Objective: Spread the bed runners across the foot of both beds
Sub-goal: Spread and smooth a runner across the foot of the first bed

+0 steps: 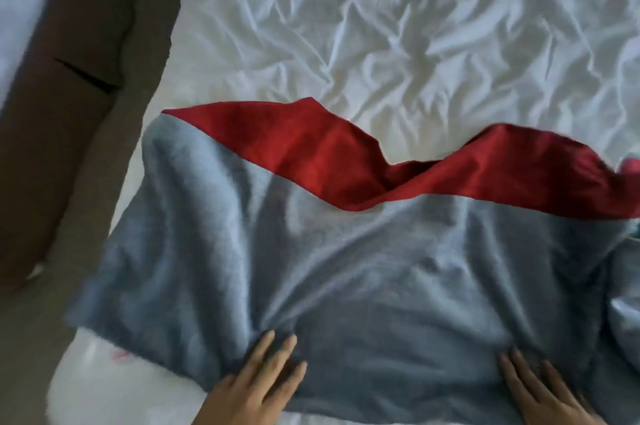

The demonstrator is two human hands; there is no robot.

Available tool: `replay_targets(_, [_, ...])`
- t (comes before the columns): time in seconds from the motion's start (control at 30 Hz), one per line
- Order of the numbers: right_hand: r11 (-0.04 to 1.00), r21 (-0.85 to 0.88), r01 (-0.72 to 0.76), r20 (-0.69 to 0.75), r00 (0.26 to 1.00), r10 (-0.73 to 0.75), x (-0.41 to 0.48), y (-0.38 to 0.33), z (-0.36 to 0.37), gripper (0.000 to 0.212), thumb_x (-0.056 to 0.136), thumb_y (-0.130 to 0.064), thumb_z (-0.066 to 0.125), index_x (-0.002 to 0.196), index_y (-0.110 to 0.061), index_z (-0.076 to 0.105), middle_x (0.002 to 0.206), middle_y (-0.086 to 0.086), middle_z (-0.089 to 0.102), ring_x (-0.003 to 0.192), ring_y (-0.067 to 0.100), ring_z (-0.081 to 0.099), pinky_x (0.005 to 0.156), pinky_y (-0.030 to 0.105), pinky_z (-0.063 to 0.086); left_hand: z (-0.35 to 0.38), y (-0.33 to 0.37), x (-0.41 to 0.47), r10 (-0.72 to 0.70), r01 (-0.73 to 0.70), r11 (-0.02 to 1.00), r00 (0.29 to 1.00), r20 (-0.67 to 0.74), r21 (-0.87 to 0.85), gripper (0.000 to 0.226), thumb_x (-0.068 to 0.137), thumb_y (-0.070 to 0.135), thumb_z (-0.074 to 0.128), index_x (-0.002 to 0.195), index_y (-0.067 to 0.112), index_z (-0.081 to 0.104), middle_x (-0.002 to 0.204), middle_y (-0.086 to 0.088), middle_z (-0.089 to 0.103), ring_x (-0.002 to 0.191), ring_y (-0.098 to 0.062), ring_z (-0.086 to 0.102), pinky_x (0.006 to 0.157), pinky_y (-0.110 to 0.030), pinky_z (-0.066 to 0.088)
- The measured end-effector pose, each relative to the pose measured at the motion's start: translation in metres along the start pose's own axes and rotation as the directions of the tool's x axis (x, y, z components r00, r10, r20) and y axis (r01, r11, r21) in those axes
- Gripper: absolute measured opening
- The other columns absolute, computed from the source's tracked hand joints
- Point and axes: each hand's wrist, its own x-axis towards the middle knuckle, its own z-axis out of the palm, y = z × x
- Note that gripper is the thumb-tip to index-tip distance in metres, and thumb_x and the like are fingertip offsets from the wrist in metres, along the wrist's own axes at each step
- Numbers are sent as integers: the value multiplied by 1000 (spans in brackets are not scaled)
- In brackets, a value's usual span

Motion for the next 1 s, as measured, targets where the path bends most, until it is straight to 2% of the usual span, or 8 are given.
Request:
replay_targets(0.1, [998,-53,16,236,972,-3,25,-35,-64,65,94,-52,19,157,-39,17,164,-12,26,147,16,34,120,33,25,-15,-12,20,-31,23,980,999,-38,-198,41,92,45,58,130,38,69,146,-1,60,123,-17,66,62,-23,59])
replay_targets(0.2, [991,86,101,-88,992,-93,61,-95,-140,65,89,-42,42,152,-39,25,140,-16,50,126,12,52,92,31,48,-42,-57,82,-144,103,961,979,-146,-256,50,96,53,56,141,31,60,158,-3,47,123,-21,64,82,-38,56])
replay_targets(0.33, [925,299,234,-468,881,-72,133,-166,-207,65,101,-32,43,159,-33,14,108,-5,57,102,22,59,70,33,43,-84,-162,177,-433,406,901,862,-264,-152,47,104,30,52,151,26,50,159,-10,42,137,-33,50,101,-52,44])
replay_targets(0.57, [764,612,206,-447,887,118,211,-256,-281,85,103,-37,46,159,-24,-17,68,-1,43,55,14,46,50,32,34,-112,-279,194,-602,604,782,796,68,-150,43,94,46,66,134,33,60,125,0,67,120,-31,61,100,-50,48])
replay_targets(0.67, [809,583,75,-309,941,136,227,-270,-295,82,98,-35,54,160,-25,2,84,3,64,72,22,63,56,32,46,-110,-283,170,-524,529,815,847,91,-236,18,99,33,61,116,34,67,100,7,62,97,-28,65,83,-43,52])
replay_targets(0.8, [869,475,136,-435,895,98,238,-294,-304,27,99,-33,49,122,-35,63,102,-1,71,92,26,66,71,35,53,-120,-306,130,-579,549,811,801,-150,-201,26,96,9,59,106,27,76,88,-1,55,75,-29,58,64,-37,43])
replay_targets(0.87, [866,432,251,-548,836,31,244,-317,-310,35,99,-32,48,132,-38,57,122,0,69,113,29,63,75,36,52,-129,-326,107,-585,579,806,751,-307,-120,34,86,-2,64,106,21,77,82,-4,55,70,-30,56,65,-36,35])
replay_targets(1.0, [824,340,453,-536,813,-227,265,-367,-309,63,99,-30,51,157,-27,28,170,-7,4,157,20,3,119,42,28,-127,-363,71,-640,700,711,606,-473,-64,48,93,18,68,139,30,61,106,-4,59,95,-29,57,79,-43,37])
